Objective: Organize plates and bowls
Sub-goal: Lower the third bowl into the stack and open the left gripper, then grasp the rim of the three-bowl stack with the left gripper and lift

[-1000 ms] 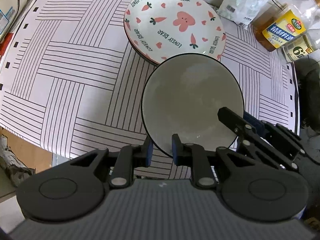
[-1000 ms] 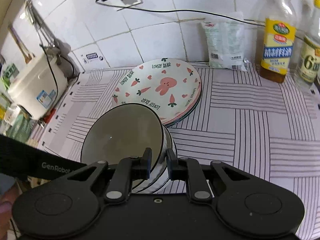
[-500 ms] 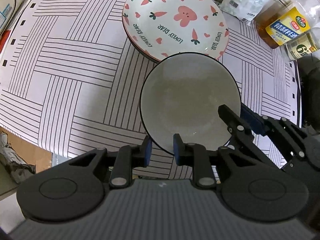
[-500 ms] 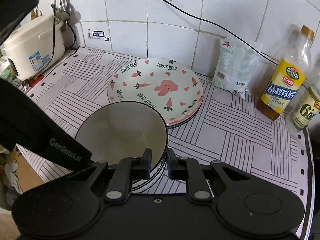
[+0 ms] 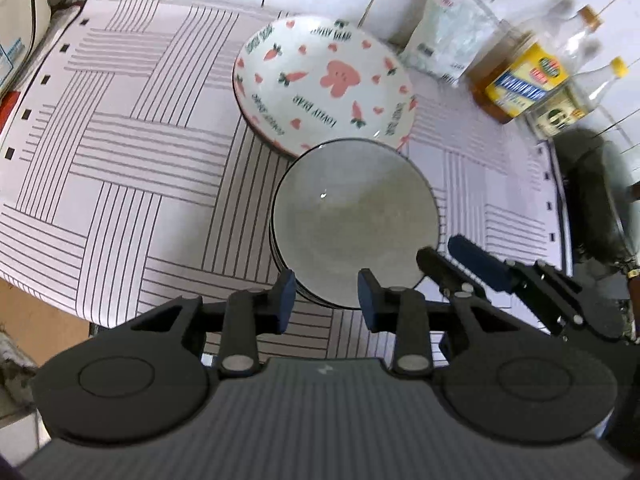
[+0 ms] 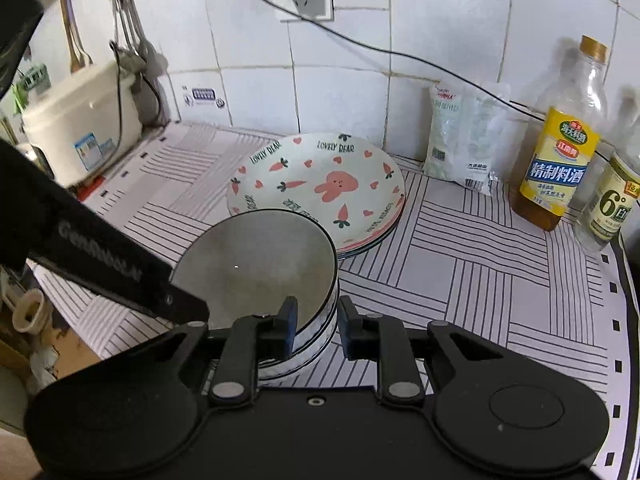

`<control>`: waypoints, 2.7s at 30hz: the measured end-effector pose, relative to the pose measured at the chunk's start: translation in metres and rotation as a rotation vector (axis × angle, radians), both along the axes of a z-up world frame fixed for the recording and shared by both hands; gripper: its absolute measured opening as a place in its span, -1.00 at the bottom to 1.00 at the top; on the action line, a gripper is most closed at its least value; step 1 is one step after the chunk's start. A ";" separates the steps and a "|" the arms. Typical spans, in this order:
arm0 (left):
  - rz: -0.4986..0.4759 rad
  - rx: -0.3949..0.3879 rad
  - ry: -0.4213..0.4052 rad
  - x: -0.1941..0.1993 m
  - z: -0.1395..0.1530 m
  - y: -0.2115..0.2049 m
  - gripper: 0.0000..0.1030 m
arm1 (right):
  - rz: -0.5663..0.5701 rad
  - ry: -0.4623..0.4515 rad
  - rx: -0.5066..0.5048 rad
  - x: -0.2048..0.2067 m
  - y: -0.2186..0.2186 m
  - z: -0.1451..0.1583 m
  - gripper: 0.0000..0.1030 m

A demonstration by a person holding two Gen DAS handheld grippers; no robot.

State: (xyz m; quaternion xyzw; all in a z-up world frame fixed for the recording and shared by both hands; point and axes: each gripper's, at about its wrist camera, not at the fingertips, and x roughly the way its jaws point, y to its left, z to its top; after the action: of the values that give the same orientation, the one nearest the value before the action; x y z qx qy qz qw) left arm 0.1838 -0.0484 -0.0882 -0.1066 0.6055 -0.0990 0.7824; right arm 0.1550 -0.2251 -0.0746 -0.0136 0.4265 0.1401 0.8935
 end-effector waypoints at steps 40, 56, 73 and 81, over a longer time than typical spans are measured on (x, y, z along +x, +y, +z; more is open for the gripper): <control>0.062 -0.204 -0.010 0.014 -0.087 0.043 0.24 | 0.023 -0.109 0.150 -0.035 0.012 -0.106 0.85; 0.069 -0.304 -0.012 0.032 -0.104 0.045 -0.15 | 0.076 -0.173 0.139 -0.010 0.028 -0.121 0.95; 0.123 -0.393 -0.056 0.012 -0.115 0.052 -0.09 | 0.153 -0.162 0.126 -0.006 0.028 -0.121 0.95; 0.111 -0.405 -0.070 -0.003 -0.102 0.055 -0.09 | 0.172 -0.181 0.125 -0.023 0.029 -0.111 0.94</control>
State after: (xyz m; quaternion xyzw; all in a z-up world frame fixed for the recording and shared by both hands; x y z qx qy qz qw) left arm 0.1808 0.0071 -0.1900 -0.2911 0.5389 -0.1792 0.7699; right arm 0.1324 -0.1963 -0.1861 -0.0071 0.3317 0.2407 0.9121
